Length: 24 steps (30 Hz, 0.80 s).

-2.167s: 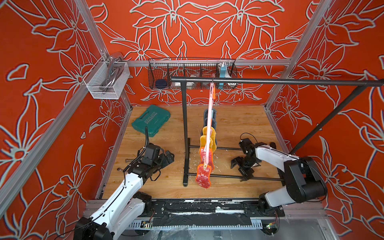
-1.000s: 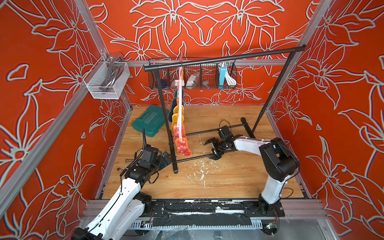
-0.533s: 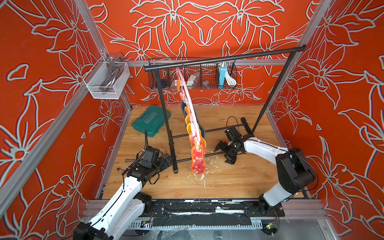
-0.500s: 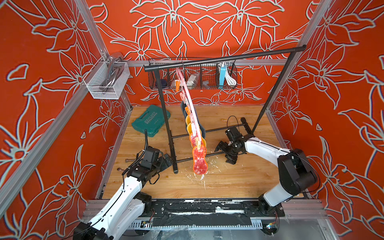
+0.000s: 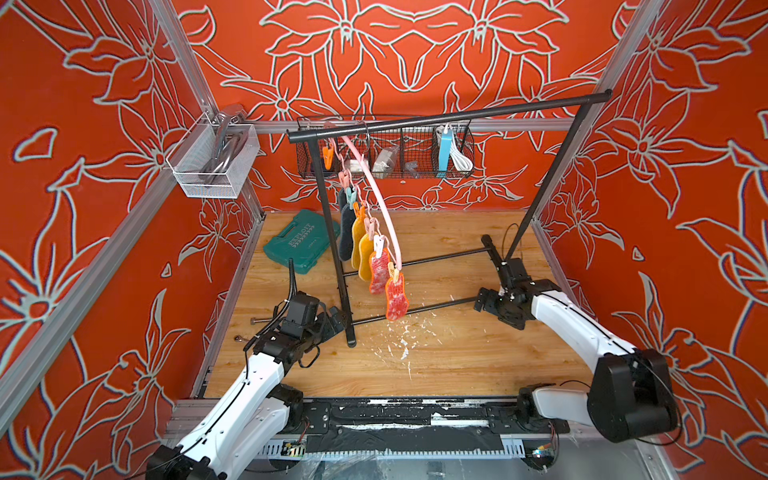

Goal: Take the shoe insoles off the hanger
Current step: Move the clothesline to the center of the board.

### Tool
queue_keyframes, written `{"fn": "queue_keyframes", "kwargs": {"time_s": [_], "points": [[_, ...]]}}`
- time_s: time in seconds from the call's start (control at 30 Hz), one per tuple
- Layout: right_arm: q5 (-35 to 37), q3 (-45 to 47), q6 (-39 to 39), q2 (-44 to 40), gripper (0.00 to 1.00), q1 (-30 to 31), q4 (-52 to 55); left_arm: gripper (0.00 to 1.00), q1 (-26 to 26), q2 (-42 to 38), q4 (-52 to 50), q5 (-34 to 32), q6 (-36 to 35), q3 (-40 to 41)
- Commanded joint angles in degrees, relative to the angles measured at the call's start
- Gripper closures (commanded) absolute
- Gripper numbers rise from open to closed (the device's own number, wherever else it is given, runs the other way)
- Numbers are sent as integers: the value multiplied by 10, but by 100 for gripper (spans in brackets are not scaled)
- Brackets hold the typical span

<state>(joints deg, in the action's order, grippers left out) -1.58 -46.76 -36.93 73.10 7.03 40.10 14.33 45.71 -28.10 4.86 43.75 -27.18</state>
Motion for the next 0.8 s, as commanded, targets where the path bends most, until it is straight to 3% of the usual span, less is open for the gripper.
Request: {"fn": "queue_keyframes", "kwargs": {"time_s": [0.0, 0.17, 0.27, 0.43, 0.63, 0.77], "points": [[50, -2, 33, 6, 0, -54, -16, 2, 3, 4, 6, 6, 3, 3], [15, -23, 42, 46, 0, -159, -66, 2, 3, -3, 7, 5, 7, 9], [10, -23, 38, 61, 0, -190, -124, 2, 3, -7, 14, 4, 11, 17], [5, -42, 38, 108, 0, -199, -191, 2, 3, -5, 15, 7, 10, 17], [-62, -57, 52, 182, 2, -202, -262, 2, 3, -5, 20, 8, 11, 18], [-107, -23, 31, 186, 4, -202, -293, 2, 3, -6, 22, 10, 12, 19]]}}
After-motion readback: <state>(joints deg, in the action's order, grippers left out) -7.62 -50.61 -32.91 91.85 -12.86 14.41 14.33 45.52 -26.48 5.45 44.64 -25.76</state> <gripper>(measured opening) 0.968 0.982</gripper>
